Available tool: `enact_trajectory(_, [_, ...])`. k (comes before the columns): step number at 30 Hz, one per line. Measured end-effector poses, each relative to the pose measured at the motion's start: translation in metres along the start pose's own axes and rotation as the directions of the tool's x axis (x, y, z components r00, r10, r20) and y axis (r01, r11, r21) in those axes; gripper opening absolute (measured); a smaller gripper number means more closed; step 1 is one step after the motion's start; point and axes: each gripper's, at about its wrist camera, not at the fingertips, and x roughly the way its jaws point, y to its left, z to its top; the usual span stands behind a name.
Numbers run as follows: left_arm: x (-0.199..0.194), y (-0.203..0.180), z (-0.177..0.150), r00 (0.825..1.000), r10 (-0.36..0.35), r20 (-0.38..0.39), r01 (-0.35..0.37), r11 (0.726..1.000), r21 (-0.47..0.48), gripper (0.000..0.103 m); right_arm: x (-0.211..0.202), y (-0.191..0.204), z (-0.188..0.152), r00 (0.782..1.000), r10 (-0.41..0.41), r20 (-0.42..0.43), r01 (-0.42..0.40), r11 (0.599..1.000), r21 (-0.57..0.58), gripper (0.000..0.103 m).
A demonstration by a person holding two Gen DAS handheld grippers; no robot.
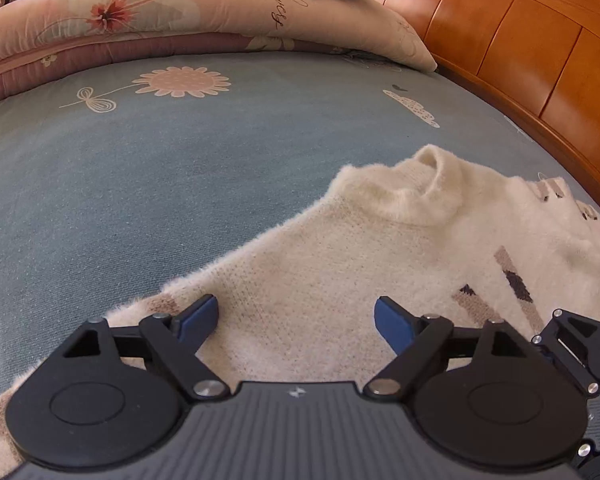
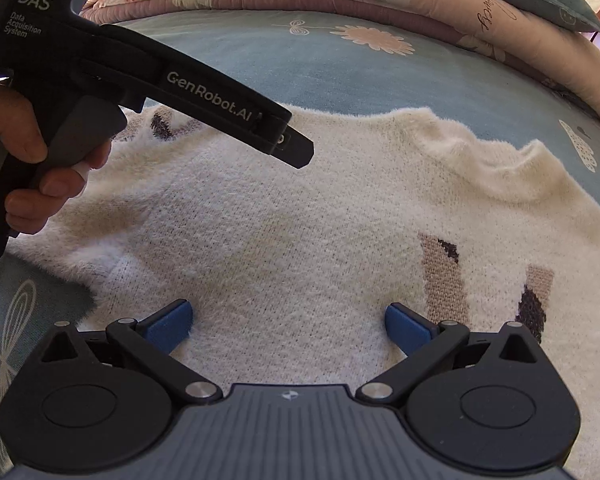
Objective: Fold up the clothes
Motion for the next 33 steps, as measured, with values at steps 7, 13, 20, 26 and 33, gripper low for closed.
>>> enact_trajectory(7, [-0.002, -0.004, 0.02, 0.999, 0.027, -0.025, -0.028, 0.999, -0.029, 0.092, -0.01, -0.005, 0.013, 1.0, -0.001, -0.016, 0.001, 1.0, 0.004, 0.103])
enact_trajectory(13, [-0.055, 0.01, -0.003, 0.983, 0.181, -0.001, -0.181, 0.981, -0.068, 0.092, -0.025, -0.047, 0.042, 0.986, -0.091, 0.138, 0.094, 0.995, -0.016, 0.103])
enact_trajectory(20, [-0.066, 0.015, -0.038, 0.971, 0.226, -0.073, -0.233, 0.964, -0.128, 0.092, 0.035, -0.069, 0.085, 0.989, -0.022, 0.148, 0.029, 0.998, -0.049, 0.103])
enact_trajectory(26, [-0.058, 0.026, -0.048, 0.973, 0.218, -0.074, -0.228, 0.957, -0.177, 0.094, 0.079, -0.062, 0.094, 0.992, 0.006, 0.127, -0.001, 0.999, -0.039, 0.103])
enact_trajectory(33, [-0.056, 0.03, -0.048, 0.977, 0.195, -0.081, -0.206, 0.963, -0.176, 0.097, 0.046, -0.064, 0.104, 0.99, 0.002, 0.138, -0.001, 1.0, -0.007, 0.103])
